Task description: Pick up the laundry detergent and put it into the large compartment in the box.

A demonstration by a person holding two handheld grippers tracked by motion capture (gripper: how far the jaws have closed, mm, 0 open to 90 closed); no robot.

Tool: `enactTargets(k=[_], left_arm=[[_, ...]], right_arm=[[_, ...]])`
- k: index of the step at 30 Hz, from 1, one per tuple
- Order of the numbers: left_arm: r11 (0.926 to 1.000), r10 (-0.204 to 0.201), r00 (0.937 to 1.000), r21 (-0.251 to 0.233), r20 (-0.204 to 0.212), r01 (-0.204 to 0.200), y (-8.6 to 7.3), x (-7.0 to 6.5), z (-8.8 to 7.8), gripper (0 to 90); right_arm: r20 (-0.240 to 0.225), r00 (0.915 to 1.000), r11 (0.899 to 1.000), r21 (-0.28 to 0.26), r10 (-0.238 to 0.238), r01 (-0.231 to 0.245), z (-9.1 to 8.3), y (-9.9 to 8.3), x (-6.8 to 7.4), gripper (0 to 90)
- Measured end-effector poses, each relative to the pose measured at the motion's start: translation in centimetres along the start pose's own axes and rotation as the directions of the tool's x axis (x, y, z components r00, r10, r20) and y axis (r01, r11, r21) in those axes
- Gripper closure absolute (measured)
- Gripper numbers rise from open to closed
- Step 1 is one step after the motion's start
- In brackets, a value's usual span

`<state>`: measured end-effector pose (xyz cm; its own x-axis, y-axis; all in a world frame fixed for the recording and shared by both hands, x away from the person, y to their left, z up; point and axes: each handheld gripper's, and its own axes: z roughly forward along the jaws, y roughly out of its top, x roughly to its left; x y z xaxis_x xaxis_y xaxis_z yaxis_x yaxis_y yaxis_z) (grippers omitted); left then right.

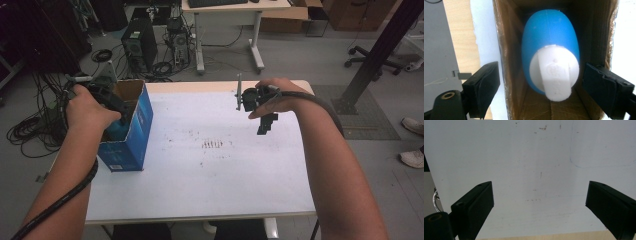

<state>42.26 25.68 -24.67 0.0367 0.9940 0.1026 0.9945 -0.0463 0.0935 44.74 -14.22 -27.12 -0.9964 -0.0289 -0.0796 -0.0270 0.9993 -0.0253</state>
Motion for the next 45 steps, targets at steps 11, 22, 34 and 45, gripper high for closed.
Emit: enactTargets(k=[11, 22, 34, 45], left_arm=[[0.9999, 0.008, 1.0, -0.013, -0.003, -0.008, -0.1, 0.2, -0.9, 6.7], [0.9995, 0.026, 0.9988, -0.018, 0.041, -0.025, -0.5, 0.2, -2.1, 0.4], [0.9863, 0.161, 0.9836, -0.049, 0.081, -0.158, -0.7, -1.8, -4.5, 0.2], [0.9568, 0.291, 0.9454, -0.048, 0.148, -0.287, -0.3, -3.4, -6.1, 0.2]], right_arm=[[0.002, 1.0, 1.0, 0.001, 0.005, -0.005, -0.3, -0.2, 0.1, 7.8], [0.0, 1.0, 1.0, 0.002, 0.002, -0.002, -0.3, -0.1, 0.3, 7.8], [0.003, 1.0, 1.0, -0.001, 0.001, -0.001, -0.4, 0.1, 0.2, 7.7], [0.002, 1.0, 1.0, 0.004, 0.002, -0.002, -0.6, 0.0, 0.3, 7.7]])
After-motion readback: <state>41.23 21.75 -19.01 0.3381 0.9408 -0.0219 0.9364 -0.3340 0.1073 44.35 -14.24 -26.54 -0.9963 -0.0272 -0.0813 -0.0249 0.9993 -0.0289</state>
